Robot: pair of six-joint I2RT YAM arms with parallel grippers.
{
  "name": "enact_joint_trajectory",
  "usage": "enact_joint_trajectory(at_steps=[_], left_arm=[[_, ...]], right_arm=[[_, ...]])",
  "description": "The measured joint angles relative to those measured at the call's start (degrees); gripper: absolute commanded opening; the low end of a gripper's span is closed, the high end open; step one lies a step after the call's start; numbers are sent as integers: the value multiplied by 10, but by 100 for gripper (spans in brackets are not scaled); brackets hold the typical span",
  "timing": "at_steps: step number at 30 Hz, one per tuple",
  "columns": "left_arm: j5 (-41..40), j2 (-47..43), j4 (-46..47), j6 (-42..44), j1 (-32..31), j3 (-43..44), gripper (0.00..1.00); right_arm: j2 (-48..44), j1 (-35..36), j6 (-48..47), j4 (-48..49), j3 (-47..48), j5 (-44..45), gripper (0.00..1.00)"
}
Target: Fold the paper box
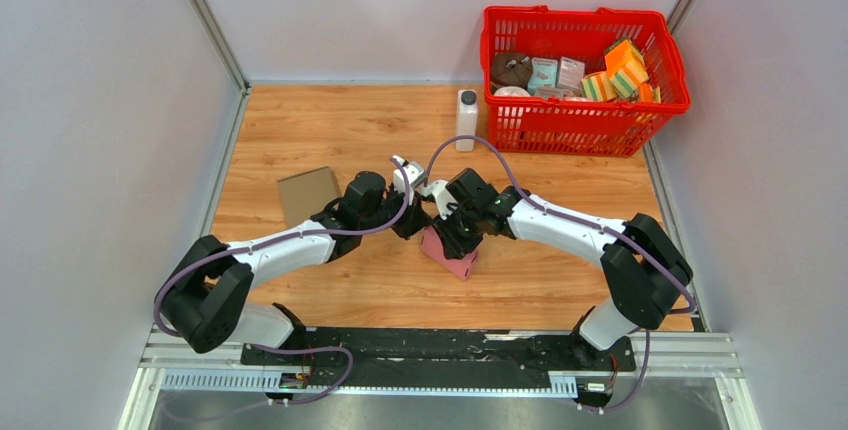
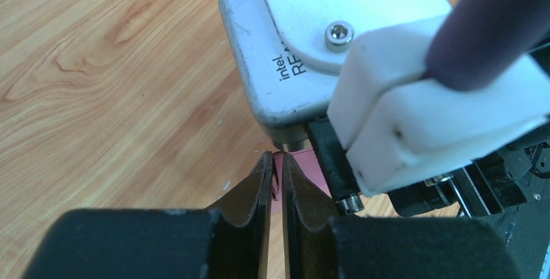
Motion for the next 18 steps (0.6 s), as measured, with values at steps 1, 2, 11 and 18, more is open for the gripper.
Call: enact_joint_trajectory(at_steps=[1, 2, 11, 18], left_arm=[[0, 0, 0, 0, 0, -1, 18], [0, -1, 0, 0, 0, -2, 18], [-9, -1, 0, 4, -2, -4, 4], [-30, -10, 14, 10, -11, -18, 0]], right_arm=[[0, 0, 0, 0, 0, 0, 16], [0, 0, 0, 0, 0, 0, 16], [0, 1, 2, 0, 0, 2, 16], [0, 3, 3, 1, 0, 4, 17]])
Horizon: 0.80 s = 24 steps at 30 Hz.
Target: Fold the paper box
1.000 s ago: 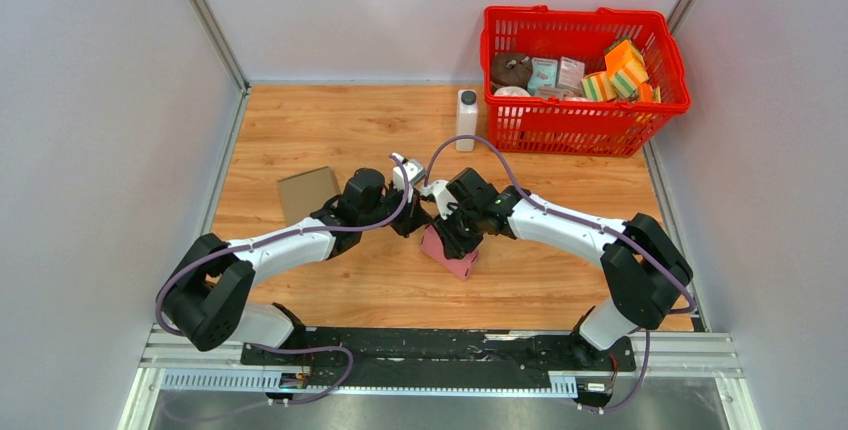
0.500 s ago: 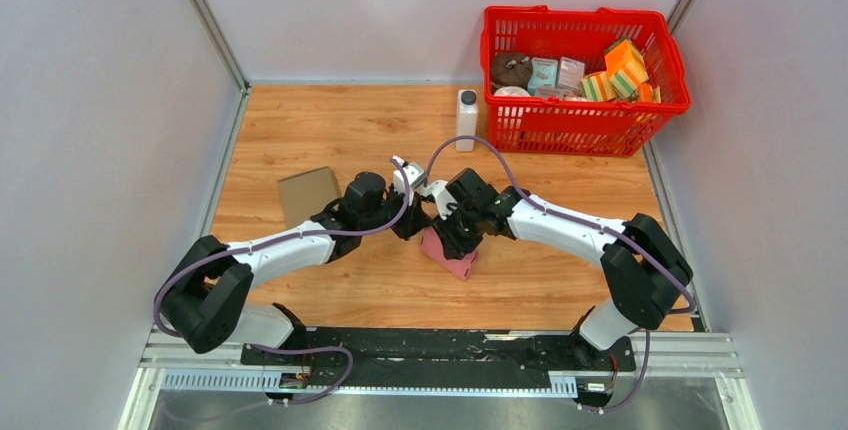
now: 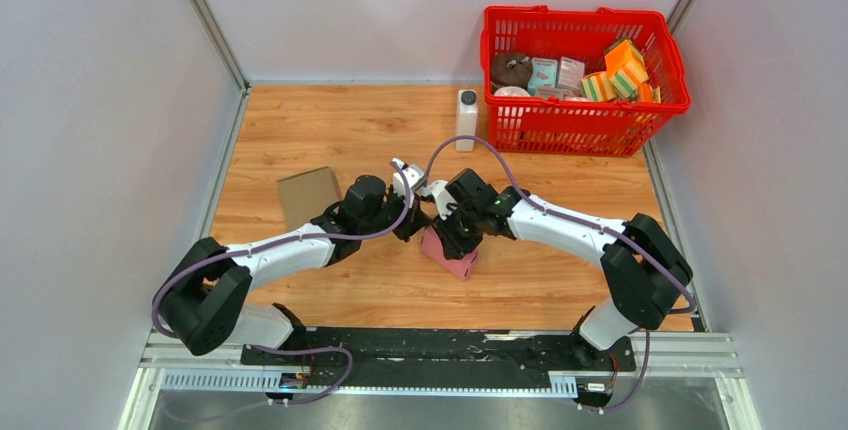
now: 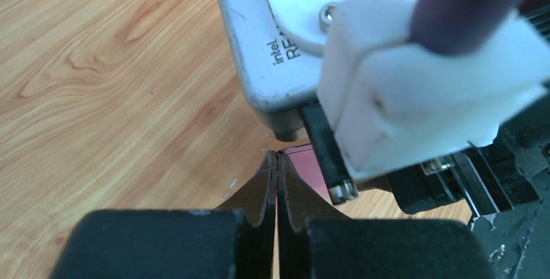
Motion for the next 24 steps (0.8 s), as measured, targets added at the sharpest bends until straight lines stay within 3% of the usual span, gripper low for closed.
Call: enact_joint_trajectory(at_steps=[17, 23, 24], left_arm=[[-53, -41, 69, -4, -8, -67, 0], [-81, -52, 79, -14, -8, -81, 0], [-80, -53, 79, -18, -8, -83, 0]], right_arm=[[9, 26, -42, 12, 12, 70, 22], [27, 35, -64, 13, 31, 100, 29], [27, 35, -67, 15, 31, 111, 37]])
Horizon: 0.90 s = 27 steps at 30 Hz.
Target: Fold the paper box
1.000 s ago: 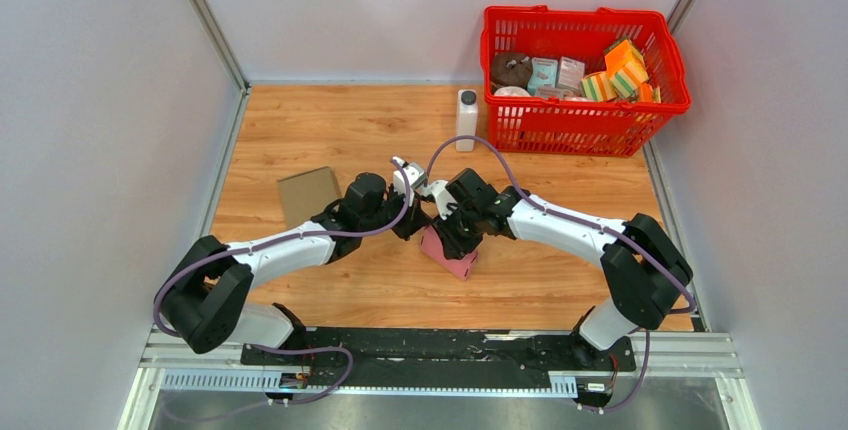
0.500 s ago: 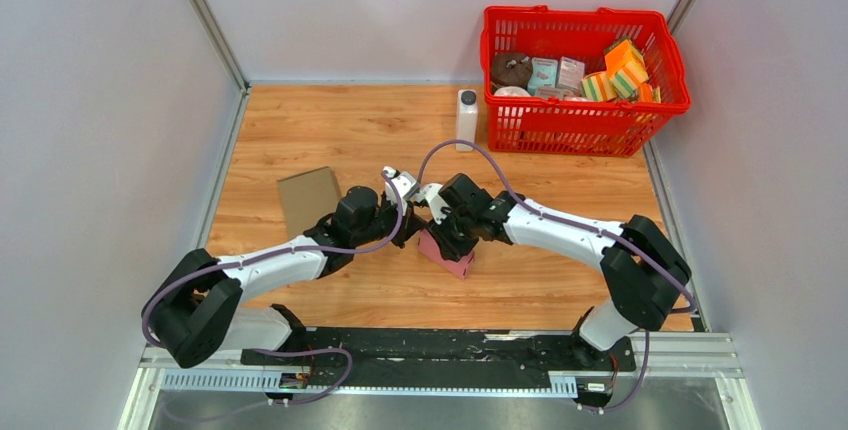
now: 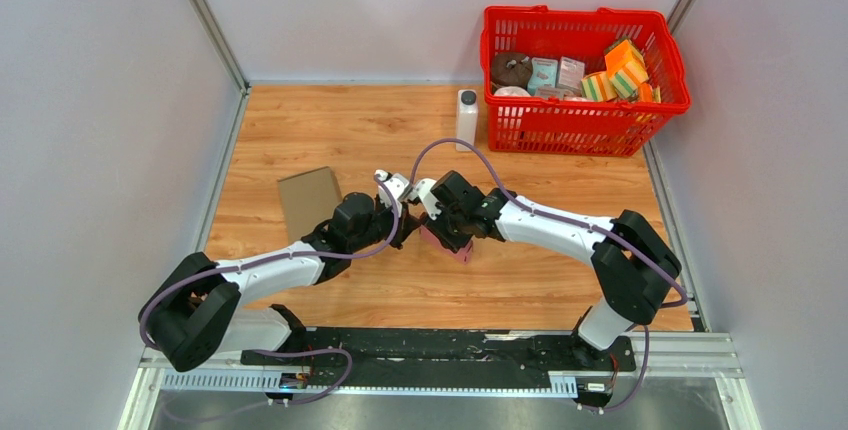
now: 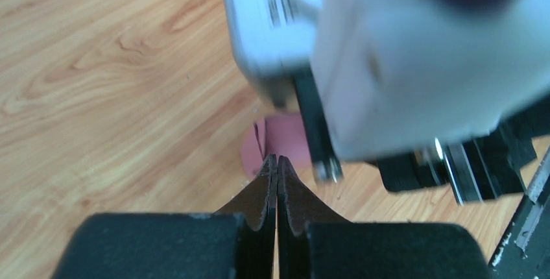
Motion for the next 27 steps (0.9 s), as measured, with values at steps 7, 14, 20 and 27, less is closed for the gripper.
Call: enact_joint_trajectory(at_steps=[7, 14, 20, 27], left_arm=[[4, -2, -24, -12, -4, -16, 0], [3, -17, -52, -26, -5, -13, 19], [20, -18, -66, -57, 30, -5, 33], [42, 14, -64, -85, 56, 23, 38]], right_arm=[[0, 2, 1, 17, -2, 52, 42], [0, 5, 0, 24, -6, 52, 33], [0, 5, -2, 45, -7, 45, 17], [0, 8, -11, 59, -7, 21, 18]])
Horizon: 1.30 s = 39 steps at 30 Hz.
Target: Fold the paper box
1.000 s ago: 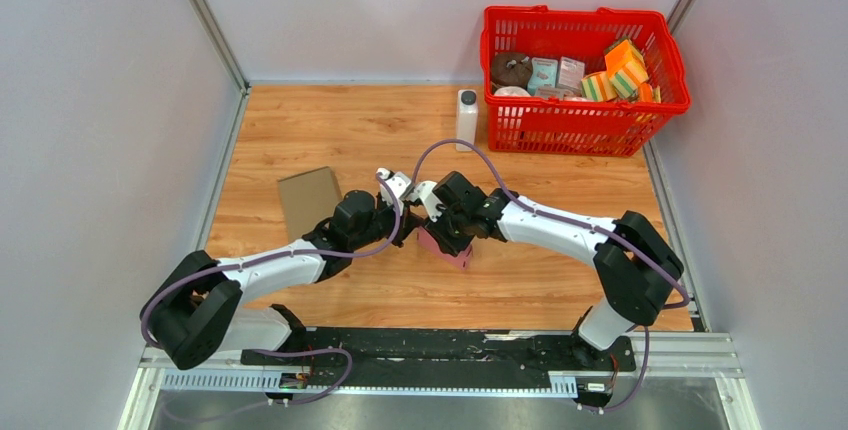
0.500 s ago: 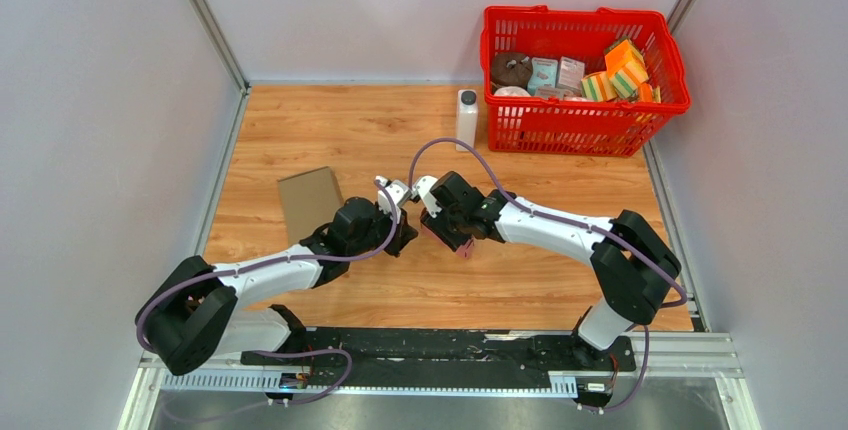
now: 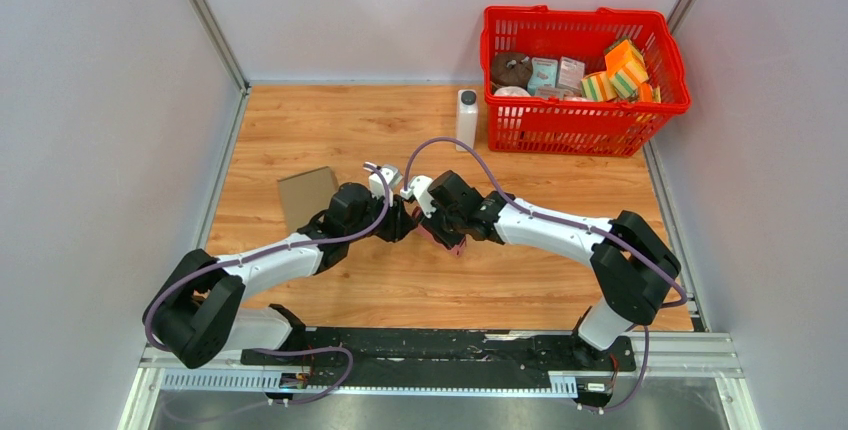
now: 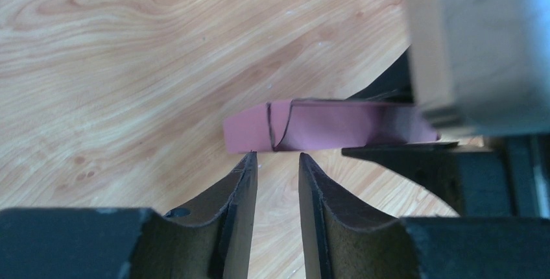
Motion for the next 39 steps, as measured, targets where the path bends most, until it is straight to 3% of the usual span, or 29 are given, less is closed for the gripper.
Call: enact_joint_trajectory(at_steps=[20, 22, 24, 32, 39], left_arm=[[-33, -13, -12, 0, 1, 16, 45], [-34, -14, -9, -2, 1, 16, 41], [-32, -14, -3, -4, 1, 16, 30], [-20, -12, 12, -7, 1, 19, 23], [-22, -12, 12, 7, 1, 19, 8]], right_arm=[[2, -4, -4, -1, 2, -32, 18], [2, -4, -4, -1, 2, -34, 19], [2, -4, -4, -1, 2, -35, 18], [3, -4, -4, -1, 6, -37, 18], [7, -5, -4, -2, 9, -40, 18]])
